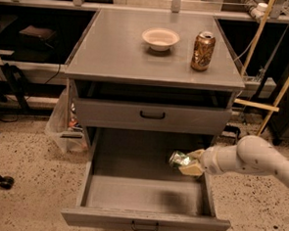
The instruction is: Pick green can from middle drawer and place on counter
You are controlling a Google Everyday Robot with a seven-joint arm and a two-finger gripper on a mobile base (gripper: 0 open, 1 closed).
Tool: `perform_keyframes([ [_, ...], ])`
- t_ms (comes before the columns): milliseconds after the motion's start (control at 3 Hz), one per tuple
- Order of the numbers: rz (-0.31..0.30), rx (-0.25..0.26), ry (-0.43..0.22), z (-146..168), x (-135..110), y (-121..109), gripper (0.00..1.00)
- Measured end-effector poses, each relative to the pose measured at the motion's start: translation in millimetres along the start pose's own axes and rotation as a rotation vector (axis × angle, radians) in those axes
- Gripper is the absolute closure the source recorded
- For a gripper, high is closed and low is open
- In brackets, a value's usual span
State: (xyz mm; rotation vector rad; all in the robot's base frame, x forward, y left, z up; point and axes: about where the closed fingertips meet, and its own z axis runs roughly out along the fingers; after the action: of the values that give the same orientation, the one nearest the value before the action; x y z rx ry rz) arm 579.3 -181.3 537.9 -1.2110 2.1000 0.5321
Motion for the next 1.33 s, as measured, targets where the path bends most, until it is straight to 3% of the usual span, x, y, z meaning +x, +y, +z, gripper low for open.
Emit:
perform_keyframes([
  [333, -0.060, 0.078, 0.060, -69.5, -46.0, 9.9, 1.00],
  [667, -0.110, 0.129, 0.059, -97.9, -77.1, 7.1, 1.00],
  [1000, -0.108, 0.125, 0.058, -95.3, -75.2, 7.5, 1.00],
  [1333, -0.234, 0.140, 0.004, -110.1, -128.3, 17.8, 1.00],
])
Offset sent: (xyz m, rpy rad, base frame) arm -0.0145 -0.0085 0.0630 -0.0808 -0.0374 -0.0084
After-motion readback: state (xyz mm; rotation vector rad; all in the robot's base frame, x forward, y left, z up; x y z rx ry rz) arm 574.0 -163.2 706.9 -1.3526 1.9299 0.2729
